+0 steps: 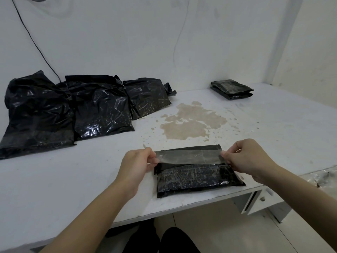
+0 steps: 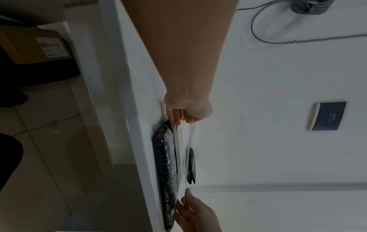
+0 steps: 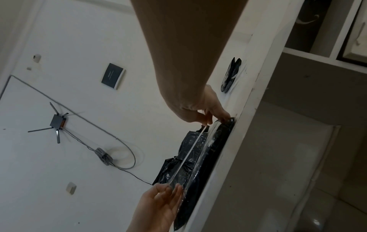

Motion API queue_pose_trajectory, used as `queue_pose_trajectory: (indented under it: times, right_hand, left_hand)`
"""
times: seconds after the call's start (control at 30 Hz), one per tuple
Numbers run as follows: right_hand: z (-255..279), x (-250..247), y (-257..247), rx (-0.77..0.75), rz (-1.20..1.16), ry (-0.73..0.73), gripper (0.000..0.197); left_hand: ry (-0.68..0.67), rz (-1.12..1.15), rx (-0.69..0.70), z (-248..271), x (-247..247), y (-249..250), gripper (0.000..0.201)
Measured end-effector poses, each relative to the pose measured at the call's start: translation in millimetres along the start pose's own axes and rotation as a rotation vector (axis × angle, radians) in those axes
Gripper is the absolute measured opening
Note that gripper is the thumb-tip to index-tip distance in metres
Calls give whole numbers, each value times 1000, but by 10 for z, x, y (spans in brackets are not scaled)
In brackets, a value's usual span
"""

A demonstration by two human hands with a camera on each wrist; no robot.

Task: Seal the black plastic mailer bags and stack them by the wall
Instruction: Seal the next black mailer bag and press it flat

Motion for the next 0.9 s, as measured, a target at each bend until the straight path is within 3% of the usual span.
queue_pose_trajectory:
  times: [0.2,0.33,0.67,0.83,0.9]
  right_hand:
    - [-3,23,-15,-15,60,22,31]
    - [-24,29,-12,-16,103,29,29]
    - [20,53,-4,-57,265,74,31]
    - [49,128,40,-130,350,206,37]
    - [59,169,84,-166,364,269,41]
  left_hand:
    - [-77,-308,61,45,-61,-23,34]
    - [-98,-344,65,42,-74,-34,26]
    - [-86,-597,261,87,-43,-8,38]
    - [-69,-799,390,126,40,-68,36]
    - [-82,-984,386,163,60,-74,30]
Point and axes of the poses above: each hand's wrist, its own z-axis away from the middle knuckle, its own x-axis out of the palm, y = z × x, the point moved 2 cm from there along -z, towards the middle knuckle, and after that the axes turned 12 degrees about x, right-handed, at the moved point
